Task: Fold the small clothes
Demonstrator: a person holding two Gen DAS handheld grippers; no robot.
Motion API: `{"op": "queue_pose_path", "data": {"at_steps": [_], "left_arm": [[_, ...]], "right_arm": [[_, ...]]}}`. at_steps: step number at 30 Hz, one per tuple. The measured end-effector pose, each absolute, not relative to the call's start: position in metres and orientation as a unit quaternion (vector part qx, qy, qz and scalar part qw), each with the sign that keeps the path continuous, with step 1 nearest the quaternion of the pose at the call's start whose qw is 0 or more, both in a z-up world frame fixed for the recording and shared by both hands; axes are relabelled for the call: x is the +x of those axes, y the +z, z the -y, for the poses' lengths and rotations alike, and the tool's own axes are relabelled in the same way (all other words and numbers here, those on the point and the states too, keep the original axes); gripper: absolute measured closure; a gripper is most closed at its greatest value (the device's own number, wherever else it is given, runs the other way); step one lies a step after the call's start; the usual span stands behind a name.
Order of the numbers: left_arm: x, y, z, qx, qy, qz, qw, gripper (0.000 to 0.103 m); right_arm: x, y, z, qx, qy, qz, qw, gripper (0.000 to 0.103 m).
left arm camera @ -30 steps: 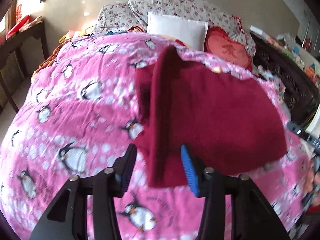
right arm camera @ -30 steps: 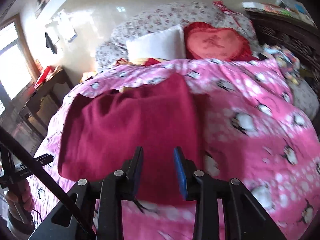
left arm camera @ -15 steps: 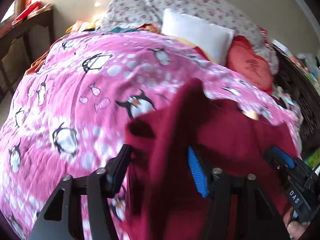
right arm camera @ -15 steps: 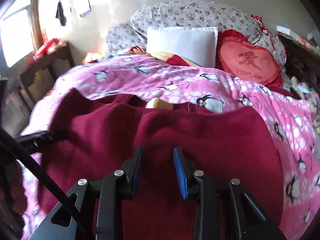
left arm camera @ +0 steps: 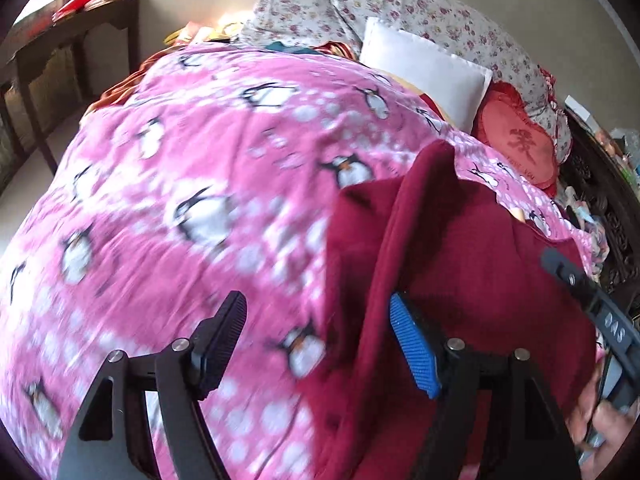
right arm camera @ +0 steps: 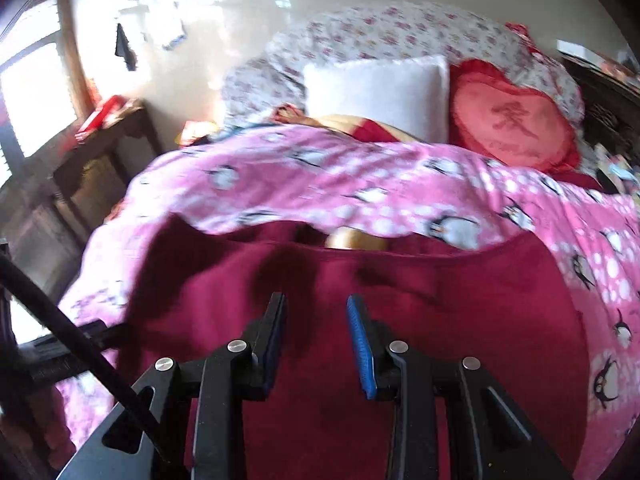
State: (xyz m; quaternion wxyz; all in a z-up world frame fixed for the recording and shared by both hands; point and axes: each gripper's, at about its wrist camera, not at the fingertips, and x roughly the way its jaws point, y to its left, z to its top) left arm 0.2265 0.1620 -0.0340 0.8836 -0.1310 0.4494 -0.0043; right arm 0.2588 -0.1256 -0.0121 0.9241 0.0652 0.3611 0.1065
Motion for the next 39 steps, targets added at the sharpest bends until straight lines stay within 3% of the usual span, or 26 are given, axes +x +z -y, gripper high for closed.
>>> {"op": "queue_pose_path", "data": {"at_steps": [7,14,20,26,28,32,39], "left_arm": [[0.202,-0.054,-0.190,-0.218,-0.063,-0.465,0.855,0.029],[0.196,-0.058,-0.190,-0.218,-0.075,-0.460,0.857,0.022],[0.195,-0.065,-0.188,-0.211,-0.076,-0.469,0.854,0.021],[0.194,-0.062,-0.187,-0.205,-0.071,-0.462,0.860,0.021],[0.194,-0.062,-0.187,-0.204,-0.069,-0.462,0.860,0.021],[0.195,-0.063,-0.189,-0.204,-0.067,-0.464,0.860,0.021],[0.196,-0.065,-0.190,-0.208,-0.070,-0.468,0.856,0.020]], "right_arm": [[0.286,-0.016,0.065,0.054,0.153,-0.370,0.915,0.069],[0.331,-0.032,0.010,0.033,0.177,-0.384,0.905,0.069],[0.334,-0.033,-0.005,0.004,0.154,-0.396,0.905,0.067],[0.305,-0.015,0.012,0.037,0.168,-0.391,0.904,0.054],[0.302,-0.018,0.009,0.031,0.171,-0.391,0.904,0.046],[0.313,-0.040,0.003,0.033,0.162,-0.430,0.887,0.045],[0.301,-0.021,0.013,0.059,0.158,-0.416,0.893,0.043]]}}
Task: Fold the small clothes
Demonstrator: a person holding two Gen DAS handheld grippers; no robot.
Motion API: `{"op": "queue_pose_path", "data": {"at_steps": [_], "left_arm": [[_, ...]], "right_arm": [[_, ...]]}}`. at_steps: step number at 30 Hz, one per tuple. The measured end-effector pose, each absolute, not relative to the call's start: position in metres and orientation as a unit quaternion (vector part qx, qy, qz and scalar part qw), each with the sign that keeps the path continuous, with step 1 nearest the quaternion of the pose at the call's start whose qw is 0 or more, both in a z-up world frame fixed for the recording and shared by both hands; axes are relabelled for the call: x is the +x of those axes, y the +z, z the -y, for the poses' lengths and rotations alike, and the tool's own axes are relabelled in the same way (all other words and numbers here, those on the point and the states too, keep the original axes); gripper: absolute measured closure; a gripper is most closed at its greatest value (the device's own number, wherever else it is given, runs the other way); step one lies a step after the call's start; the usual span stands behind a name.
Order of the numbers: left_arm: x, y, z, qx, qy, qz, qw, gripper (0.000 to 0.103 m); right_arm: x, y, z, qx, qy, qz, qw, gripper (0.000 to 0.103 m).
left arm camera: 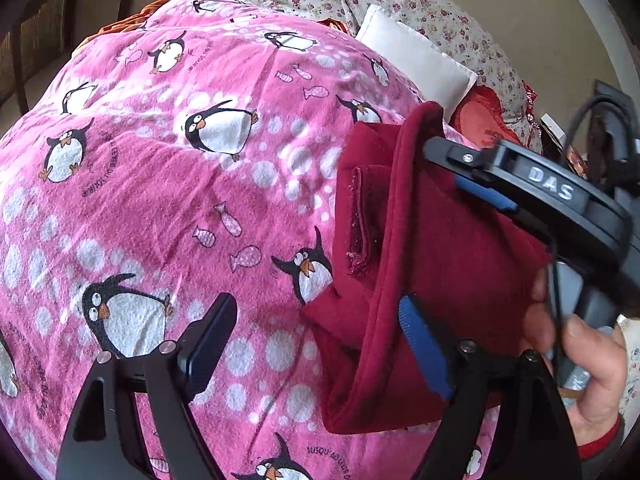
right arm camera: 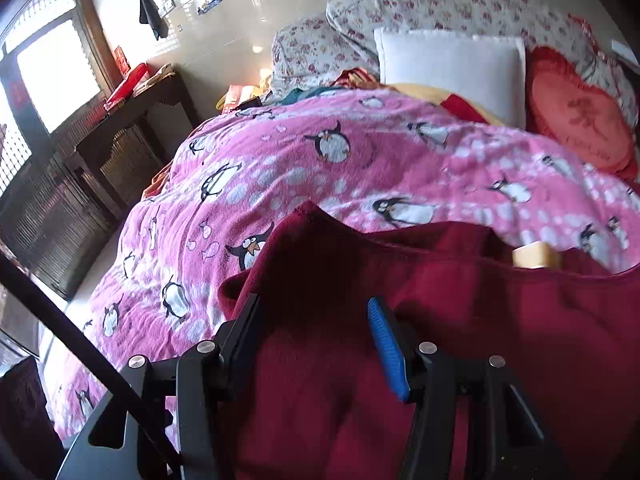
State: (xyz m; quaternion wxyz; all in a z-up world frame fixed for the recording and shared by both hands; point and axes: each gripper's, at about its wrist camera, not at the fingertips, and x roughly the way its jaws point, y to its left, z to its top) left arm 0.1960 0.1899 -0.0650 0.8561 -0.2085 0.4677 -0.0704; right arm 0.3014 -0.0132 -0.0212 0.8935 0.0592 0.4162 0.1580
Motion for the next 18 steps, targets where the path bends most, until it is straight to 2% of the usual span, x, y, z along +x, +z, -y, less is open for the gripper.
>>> {"op": "queue_pose_path", "data": {"at_steps": [6,14,18], "left_arm": [[0.181,-0.070,-0.187,-0.221,-0.069,-0.495,0.838,0.019],[0.149,-0.076,-0.208,-0.260,-0.039,-0.499,0.826,0.013],[0.148,-0.072,-0.205,-0.244,-0.024,-0.497,0.832,0.012]], "right_arm": [[0.288,-0.013,0.009,0.055,0.166,-0.431,0.885,0.033],[0.273,-0.012,0.017,0.095,0.174,-0.430,0.881,0.029],[0.262,-0.007,0.020,0.096,0.180,-0.426,0.881,0.029]]}}
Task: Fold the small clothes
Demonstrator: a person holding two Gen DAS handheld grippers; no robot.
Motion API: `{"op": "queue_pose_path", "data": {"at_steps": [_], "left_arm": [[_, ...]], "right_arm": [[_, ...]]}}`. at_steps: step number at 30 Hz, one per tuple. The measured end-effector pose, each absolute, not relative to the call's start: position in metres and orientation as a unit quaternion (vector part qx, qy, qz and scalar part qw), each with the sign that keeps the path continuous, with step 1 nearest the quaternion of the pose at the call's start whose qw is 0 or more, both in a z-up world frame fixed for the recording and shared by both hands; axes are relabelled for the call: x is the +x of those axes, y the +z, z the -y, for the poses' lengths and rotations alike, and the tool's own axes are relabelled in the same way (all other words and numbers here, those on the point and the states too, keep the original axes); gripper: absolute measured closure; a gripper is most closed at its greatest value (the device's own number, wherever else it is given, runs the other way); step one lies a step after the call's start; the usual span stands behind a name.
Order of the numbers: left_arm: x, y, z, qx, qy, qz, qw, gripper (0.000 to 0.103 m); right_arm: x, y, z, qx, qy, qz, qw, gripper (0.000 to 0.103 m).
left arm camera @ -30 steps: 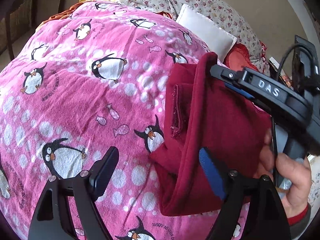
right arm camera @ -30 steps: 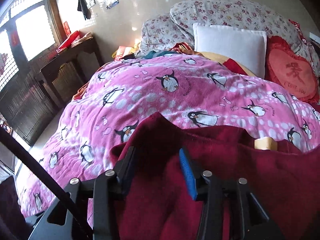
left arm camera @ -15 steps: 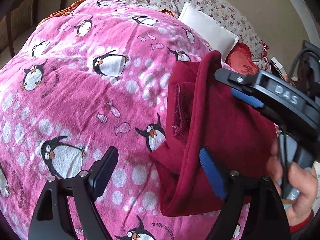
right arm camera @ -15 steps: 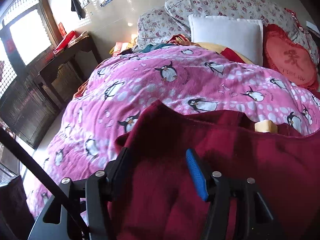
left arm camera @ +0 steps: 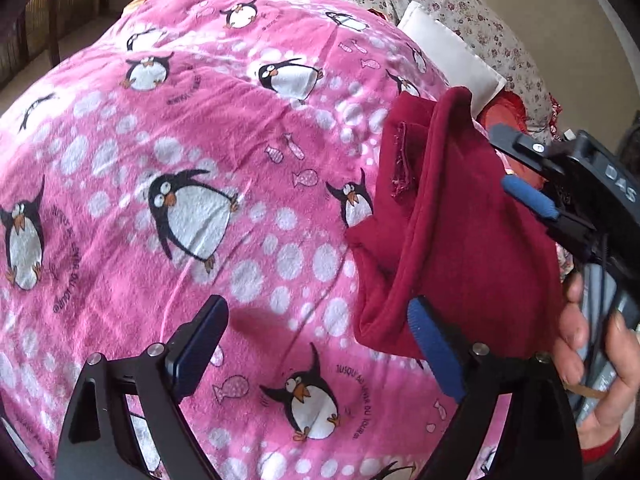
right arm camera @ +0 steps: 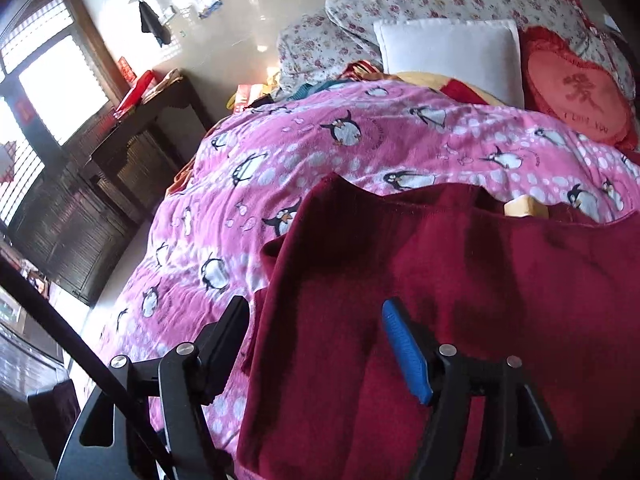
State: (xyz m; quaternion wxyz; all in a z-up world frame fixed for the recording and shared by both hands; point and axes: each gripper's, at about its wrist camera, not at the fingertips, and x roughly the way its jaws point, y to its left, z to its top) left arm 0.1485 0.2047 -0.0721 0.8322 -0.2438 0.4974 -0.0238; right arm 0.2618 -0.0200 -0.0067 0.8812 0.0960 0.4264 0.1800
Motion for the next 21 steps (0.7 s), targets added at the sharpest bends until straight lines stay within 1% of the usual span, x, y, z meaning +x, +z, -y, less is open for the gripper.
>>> {"op": "queue_pose_path", "data": {"at_steps": [4,7,9,10,15,17,21], "left_arm": [[0.159,-0.076,-0.193,-0.243,-0.026,-0.500,0.831,0.012],[0.166,-0.083,-0.191,-0.259,-0.035,-0.500,0.825,0.012],[0.168,-0.087,-0.190,-0.273,-0.033,-0.495,0.824,0.009],[0.169,-0.089,-0.190,-0.280,-0.033,-0.489,0.825,0.006],[0.171,-0.093,-0.190,-0.287,-0.035,-0.474,0.832,0.003],[0.175,-0.093,-0.188,-0.288,-0.039,-0.470,0.833,0.000],[0.176,-0.094,-0.187,-0.281,-0.043,-0.468,0.837,0.000]], "right_arm": [[0.252,0.004,0.021,0.076,0.176,-0.410,0.892,0.022],[0.253,0.008,0.018,0.065,0.182,-0.412,0.891,0.022],[0.256,0.008,0.015,0.060,0.182,-0.409,0.892,0.020],[0.259,0.007,0.013,0.059,0.181,-0.410,0.892,0.019],[0.275,-0.011,0.012,0.076,0.179,-0.428,0.882,0.018],[0.279,-0.016,0.012,0.076,0.174,-0.434,0.881,0.018],[0.285,-0.020,0.013,0.078,0.168,-0.434,0.882,0.015]]}}
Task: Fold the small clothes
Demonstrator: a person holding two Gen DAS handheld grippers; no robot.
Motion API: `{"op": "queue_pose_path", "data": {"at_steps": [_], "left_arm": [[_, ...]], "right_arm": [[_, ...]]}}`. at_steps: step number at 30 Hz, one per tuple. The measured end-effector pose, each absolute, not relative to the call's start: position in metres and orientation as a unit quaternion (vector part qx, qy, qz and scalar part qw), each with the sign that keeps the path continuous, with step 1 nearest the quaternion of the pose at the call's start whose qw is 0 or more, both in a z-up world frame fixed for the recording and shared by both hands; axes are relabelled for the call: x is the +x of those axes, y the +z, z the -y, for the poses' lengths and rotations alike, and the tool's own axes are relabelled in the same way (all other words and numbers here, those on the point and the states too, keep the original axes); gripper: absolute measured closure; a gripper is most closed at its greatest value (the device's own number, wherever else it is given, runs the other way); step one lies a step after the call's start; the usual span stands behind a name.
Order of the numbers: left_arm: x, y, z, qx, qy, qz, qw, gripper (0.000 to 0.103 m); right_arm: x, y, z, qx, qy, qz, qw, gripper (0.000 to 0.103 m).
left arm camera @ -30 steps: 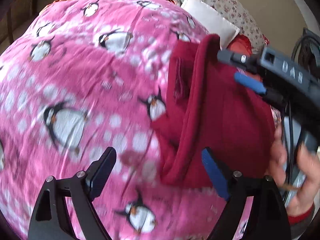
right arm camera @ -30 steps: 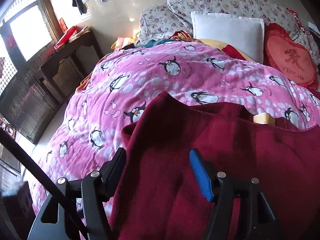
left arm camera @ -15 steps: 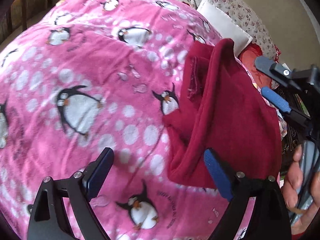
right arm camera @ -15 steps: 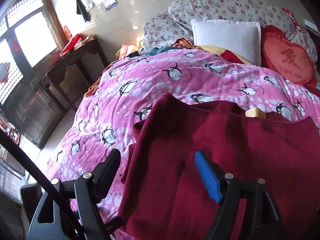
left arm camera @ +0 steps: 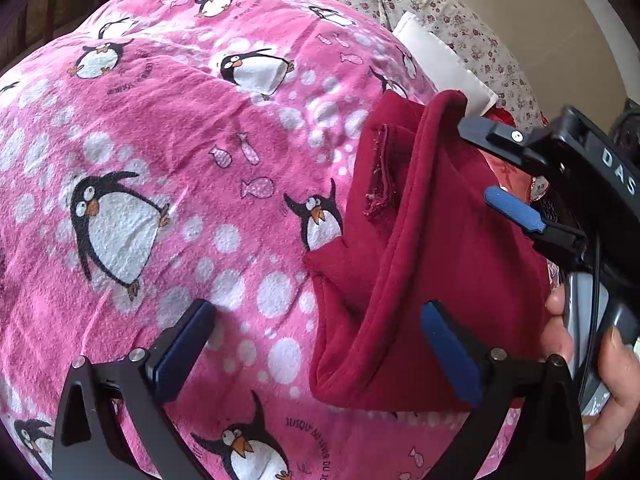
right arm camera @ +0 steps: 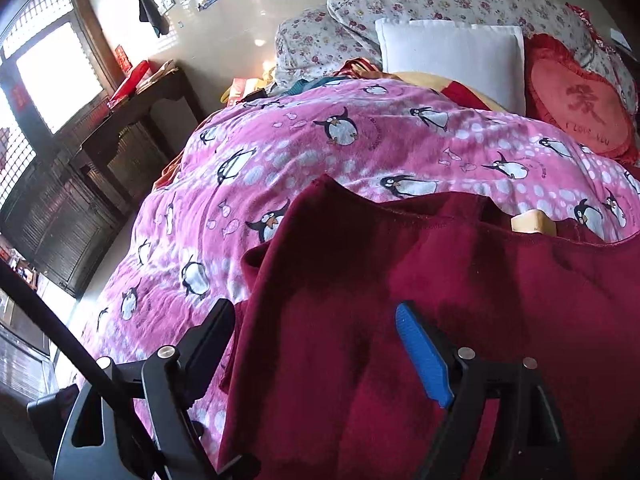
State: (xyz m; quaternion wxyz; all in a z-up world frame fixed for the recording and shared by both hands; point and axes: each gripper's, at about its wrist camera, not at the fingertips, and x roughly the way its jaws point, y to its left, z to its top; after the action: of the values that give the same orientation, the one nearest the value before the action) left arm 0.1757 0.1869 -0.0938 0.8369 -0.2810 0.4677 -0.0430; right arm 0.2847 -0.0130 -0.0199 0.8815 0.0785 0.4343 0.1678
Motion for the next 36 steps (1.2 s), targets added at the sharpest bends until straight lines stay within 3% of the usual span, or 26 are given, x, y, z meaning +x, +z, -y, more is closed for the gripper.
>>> {"op": "queue_pose_path", "data": {"at_steps": [23,32,33,36], "left_arm": [[0.173,-0.095,-0.189,-0.274,-0.062,-0.456,0.844,0.000],[0.173,-0.094,-0.183,-0.260,-0.064,-0.457,0.849,0.000],[0.173,-0.095,-0.182,-0.261,-0.064,-0.456,0.848,0.000],[0.174,-0.095,-0.182,-0.266,-0.069,-0.455,0.847,0.000]], "right_arm": [[0.313,-0.019,-0.041,-0.021,0.179,-0.471,0.864,0.012],[0.331,-0.039,-0.081,-0.125,0.154,-0.490,0.849,0.012],[0.331,-0.042,-0.083,-0.138,0.153,-0.490,0.847,0.014],[0.325,-0.044,-0.086,-0.187,0.134,-0.458,0.858,0.043]]}}
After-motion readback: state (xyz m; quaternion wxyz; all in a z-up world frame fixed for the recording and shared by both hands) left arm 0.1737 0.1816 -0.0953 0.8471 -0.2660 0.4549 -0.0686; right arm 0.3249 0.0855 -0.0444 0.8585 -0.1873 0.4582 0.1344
